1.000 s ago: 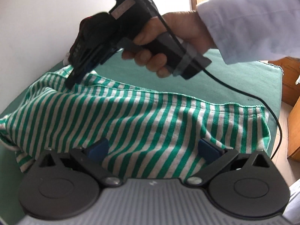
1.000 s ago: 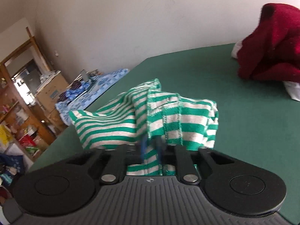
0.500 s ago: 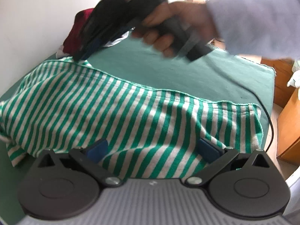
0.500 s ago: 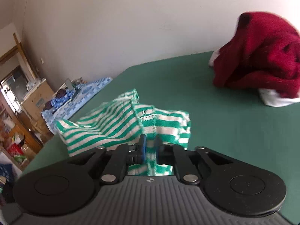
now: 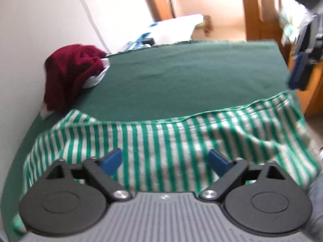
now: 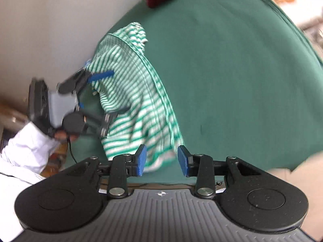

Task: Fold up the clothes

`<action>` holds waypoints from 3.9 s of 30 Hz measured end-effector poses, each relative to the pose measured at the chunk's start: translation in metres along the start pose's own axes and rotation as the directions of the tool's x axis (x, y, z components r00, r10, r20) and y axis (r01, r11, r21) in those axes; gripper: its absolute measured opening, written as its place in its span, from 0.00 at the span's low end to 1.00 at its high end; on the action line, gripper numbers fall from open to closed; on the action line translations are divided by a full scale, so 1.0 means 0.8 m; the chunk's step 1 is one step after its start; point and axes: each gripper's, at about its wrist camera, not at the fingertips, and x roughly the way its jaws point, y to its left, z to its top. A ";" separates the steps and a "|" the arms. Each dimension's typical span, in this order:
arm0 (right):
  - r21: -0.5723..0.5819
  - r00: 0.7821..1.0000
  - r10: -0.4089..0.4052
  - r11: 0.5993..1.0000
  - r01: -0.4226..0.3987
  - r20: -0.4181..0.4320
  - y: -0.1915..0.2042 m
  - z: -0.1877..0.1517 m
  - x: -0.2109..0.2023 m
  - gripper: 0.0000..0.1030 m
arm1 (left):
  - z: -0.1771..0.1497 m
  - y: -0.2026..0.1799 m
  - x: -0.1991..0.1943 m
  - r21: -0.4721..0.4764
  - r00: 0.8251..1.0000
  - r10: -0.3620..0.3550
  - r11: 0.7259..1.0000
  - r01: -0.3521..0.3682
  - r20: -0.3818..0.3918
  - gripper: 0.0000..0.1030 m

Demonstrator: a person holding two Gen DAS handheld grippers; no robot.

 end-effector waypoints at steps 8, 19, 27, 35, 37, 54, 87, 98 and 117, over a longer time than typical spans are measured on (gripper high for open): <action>0.159 0.992 0.022 0.986 -0.042 0.125 0.004 -0.053 0.022 0.39 | 0.001 0.021 0.027 0.091 0.998 -0.047 0.995 0.042 0.052 0.88; 0.255 0.980 0.022 0.964 -0.073 0.199 0.011 -0.056 0.058 0.10 | -0.027 0.035 0.029 -0.031 0.983 -0.076 0.996 0.082 0.170 0.94; 0.202 0.950 0.201 0.947 -0.251 0.238 0.031 -0.027 0.027 0.05 | -0.035 0.029 0.022 -0.047 0.978 -0.050 0.997 0.061 0.200 0.96; 0.161 0.889 0.378 0.890 -0.426 0.260 0.044 0.043 0.033 0.05 | -0.027 0.029 0.003 -0.024 0.985 0.089 0.996 -0.086 0.146 0.91; 0.170 0.877 0.414 0.872 -0.459 0.244 0.041 0.061 0.045 0.05 | -0.024 0.029 -0.005 -0.003 0.982 0.141 0.990 -0.141 0.129 0.91; 0.189 0.925 0.338 0.910 -0.368 0.173 0.081 0.165 0.171 0.05 | -0.088 -0.028 -0.159 -0.224 0.949 0.315 0.926 -0.304 0.012 0.97; -0.570 1.000 -0.028 0.822 0.015 -0.014 0.092 0.174 0.163 0.19 | -0.059 -0.046 -0.071 -0.607 0.909 0.356 0.679 -0.412 -0.219 0.69; -0.542 1.000 0.019 0.841 -0.013 0.005 0.069 0.175 0.126 0.05 | -0.101 0.018 -0.088 -0.777 0.994 0.111 0.623 -0.085 -0.020 0.21; -0.837 0.986 0.103 0.521 -0.167 -0.133 0.132 0.128 0.133 0.34 | -0.146 0.058 -0.112 -0.849 0.978 0.170 0.492 -0.194 -0.125 0.60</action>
